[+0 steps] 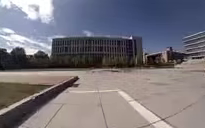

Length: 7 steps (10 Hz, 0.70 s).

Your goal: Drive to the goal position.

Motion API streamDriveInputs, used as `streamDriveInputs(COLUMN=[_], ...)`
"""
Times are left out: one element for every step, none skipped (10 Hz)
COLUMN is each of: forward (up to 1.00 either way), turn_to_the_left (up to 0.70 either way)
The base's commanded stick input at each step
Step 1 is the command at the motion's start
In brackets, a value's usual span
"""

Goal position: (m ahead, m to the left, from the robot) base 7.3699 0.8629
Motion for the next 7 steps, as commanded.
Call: streamDriveInputs(forward=[0.70, 0.70, 0.70, 0.70, 0.70, 0.70, 0.70], turn_to_the_left=[-0.01, -0.01, -0.01, -0.01, -0.01, -0.01, -0.01])
